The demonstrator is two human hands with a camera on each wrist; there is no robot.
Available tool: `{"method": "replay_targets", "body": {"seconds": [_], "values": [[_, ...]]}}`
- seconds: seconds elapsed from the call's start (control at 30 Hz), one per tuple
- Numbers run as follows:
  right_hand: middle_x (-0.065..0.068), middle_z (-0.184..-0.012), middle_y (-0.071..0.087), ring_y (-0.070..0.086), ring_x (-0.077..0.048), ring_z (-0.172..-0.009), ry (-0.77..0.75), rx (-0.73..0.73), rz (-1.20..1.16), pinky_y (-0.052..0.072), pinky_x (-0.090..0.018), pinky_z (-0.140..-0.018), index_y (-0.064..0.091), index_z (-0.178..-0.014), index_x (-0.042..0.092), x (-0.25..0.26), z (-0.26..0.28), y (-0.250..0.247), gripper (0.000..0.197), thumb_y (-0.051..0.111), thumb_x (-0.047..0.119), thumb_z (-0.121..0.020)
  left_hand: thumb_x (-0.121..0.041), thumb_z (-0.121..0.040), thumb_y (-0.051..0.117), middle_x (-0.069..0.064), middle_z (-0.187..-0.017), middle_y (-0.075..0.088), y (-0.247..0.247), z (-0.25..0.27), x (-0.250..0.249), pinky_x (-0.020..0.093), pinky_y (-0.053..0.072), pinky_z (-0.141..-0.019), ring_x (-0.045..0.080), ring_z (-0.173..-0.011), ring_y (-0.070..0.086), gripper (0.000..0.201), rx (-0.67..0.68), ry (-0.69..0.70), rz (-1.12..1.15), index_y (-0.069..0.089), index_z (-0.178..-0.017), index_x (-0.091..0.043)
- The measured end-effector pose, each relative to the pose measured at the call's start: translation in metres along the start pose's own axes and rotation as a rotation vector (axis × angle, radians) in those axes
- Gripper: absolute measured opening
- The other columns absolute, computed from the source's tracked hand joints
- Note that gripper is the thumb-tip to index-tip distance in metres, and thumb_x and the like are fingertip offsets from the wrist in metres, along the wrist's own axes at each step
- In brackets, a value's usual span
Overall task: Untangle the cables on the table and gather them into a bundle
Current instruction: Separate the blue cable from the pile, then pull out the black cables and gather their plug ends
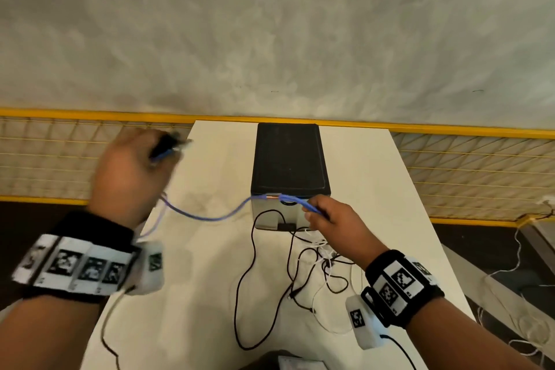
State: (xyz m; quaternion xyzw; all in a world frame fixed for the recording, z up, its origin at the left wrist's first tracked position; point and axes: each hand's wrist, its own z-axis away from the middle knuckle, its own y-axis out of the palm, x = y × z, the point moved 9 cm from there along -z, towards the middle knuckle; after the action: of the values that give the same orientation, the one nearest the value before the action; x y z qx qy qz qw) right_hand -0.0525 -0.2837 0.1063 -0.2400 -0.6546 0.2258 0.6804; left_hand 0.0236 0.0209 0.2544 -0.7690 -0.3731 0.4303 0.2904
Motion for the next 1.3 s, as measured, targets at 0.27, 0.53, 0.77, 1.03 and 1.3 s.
{"method": "replay_targets", "body": {"seconds": [0.27, 0.53, 0.77, 1.03, 1.3], "values": [[0.005, -0.085, 0.068, 0.066, -0.006, -0.08, -0.14, 0.037, -0.038, 0.053, -0.026, -0.074, 0.062, -0.095, 0.03, 0.037, 0.002, 0.009, 0.012, 0.053, 0.022, -0.097, -0.025, -0.084, 0.076, -0.026, -0.077, 0.063, 0.134, 0.077, -0.091, 0.011, 0.047, -0.064, -0.003, -0.077, 0.06, 0.021, 0.587, 0.111, 0.389, 0.068, -0.104, -0.026], [0.006, -0.082, 0.068, 0.063, -0.009, -0.075, -0.096, 0.068, 0.056, 0.051, -0.03, -0.072, 0.066, -0.101, 0.027, 0.018, 0.0, 0.007, 0.01, 0.062, 0.026, -0.092, -0.029, -0.086, 0.073, -0.004, -0.068, 0.062, 0.085, 0.037, -0.026, 0.03, 0.041, -0.058, 0.012, -0.065, 0.057, 0.015, 0.499, 0.014, 0.139, 0.061, -0.079, -0.034], [0.002, -0.079, 0.068, 0.068, -0.02, -0.073, 0.122, 0.136, 0.04, 0.056, -0.033, -0.067, 0.066, -0.097, 0.029, -0.042, 0.019, 0.017, 0.007, 0.062, 0.029, -0.091, -0.031, -0.083, 0.072, 0.013, -0.071, 0.06, -0.019, -0.009, 0.102, 0.044, 0.051, -0.065, 0.036, -0.067, 0.059, 0.018, 0.173, -0.244, -0.292, 0.07, -0.096, -0.019], [0.01, -0.086, 0.066, 0.065, -0.013, -0.086, 0.164, 0.232, 0.216, 0.049, -0.026, -0.078, 0.07, -0.101, 0.026, -0.077, 0.025, 0.033, 0.014, 0.062, 0.026, -0.09, -0.026, -0.091, 0.067, 0.025, -0.081, 0.066, 0.033, 0.009, 0.045, 0.038, 0.04, -0.062, 0.043, -0.08, 0.062, 0.022, 0.234, -0.179, -0.168, 0.066, -0.088, -0.005], [-0.007, -0.12, 0.064, 0.062, -0.033, -0.109, 0.01, 0.544, 0.764, 0.049, -0.039, -0.086, 0.062, -0.118, 0.024, -0.086, 0.043, 0.122, 0.031, 0.047, 0.021, -0.092, -0.051, -0.094, 0.054, -0.003, -0.058, 0.047, 0.115, 0.058, -0.016, 0.033, 0.03, -0.052, 0.028, -0.064, 0.051, 0.044, 0.501, -0.061, -0.109, 0.038, -0.062, -0.025]]}}
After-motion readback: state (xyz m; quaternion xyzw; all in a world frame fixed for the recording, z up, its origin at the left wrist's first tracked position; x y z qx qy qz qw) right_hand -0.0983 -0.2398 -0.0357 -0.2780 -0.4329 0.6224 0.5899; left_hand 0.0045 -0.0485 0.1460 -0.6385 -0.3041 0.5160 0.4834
